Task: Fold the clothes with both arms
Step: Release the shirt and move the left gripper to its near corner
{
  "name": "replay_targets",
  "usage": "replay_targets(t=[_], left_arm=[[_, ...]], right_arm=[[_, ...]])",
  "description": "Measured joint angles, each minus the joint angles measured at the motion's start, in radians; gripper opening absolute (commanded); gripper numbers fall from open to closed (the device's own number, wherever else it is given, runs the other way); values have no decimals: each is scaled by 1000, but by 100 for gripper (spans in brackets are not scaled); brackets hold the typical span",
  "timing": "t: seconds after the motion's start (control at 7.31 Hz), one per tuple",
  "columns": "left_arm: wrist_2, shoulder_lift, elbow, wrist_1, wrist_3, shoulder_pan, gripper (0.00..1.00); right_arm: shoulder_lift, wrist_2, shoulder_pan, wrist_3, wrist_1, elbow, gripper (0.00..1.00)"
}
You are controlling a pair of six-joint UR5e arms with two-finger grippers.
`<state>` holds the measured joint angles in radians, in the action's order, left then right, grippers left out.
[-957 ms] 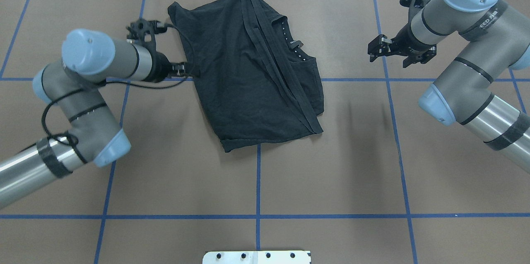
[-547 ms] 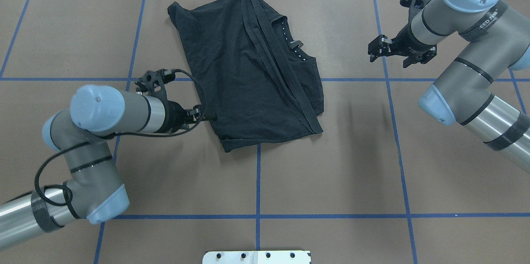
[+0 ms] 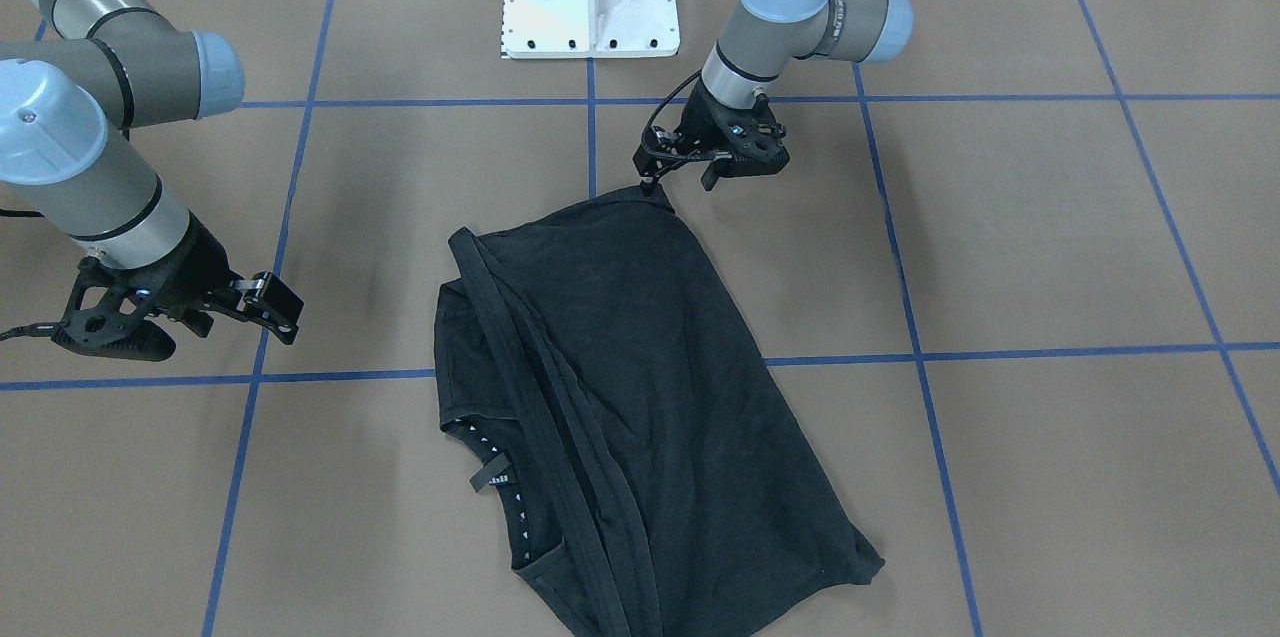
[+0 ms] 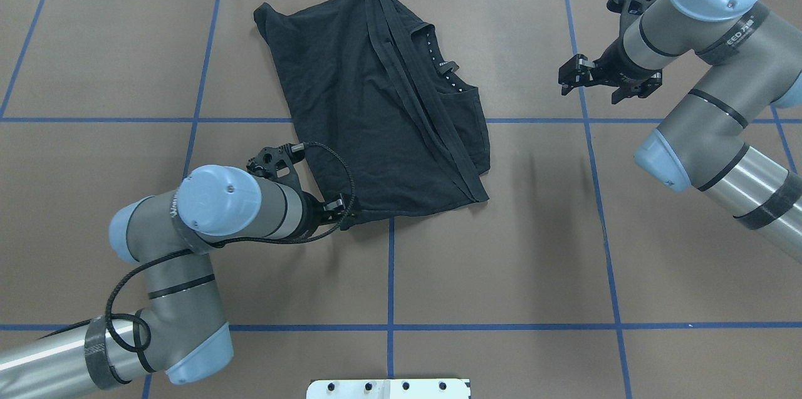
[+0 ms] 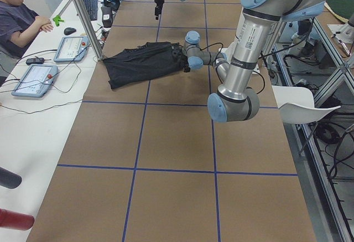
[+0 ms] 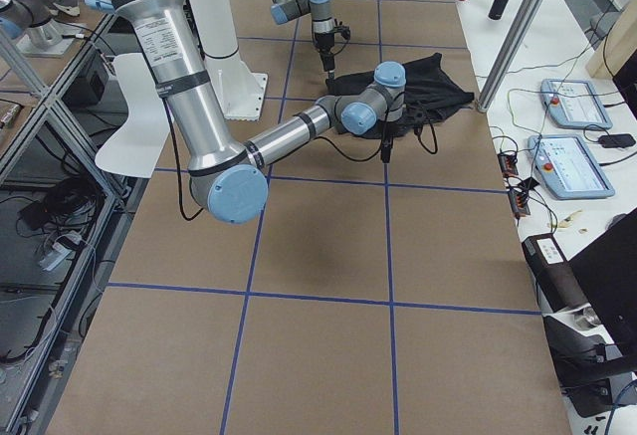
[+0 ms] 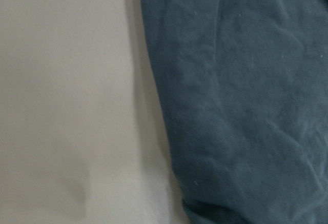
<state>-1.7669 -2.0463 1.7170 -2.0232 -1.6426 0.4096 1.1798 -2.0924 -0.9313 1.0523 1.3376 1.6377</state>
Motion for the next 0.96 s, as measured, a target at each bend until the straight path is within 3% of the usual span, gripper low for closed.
replay_targets(t=[0.96], left_arm=[[1, -35, -30, 28, 7, -12, 82]], right_arm=[[1, 0, 0, 0, 0, 1, 100]])
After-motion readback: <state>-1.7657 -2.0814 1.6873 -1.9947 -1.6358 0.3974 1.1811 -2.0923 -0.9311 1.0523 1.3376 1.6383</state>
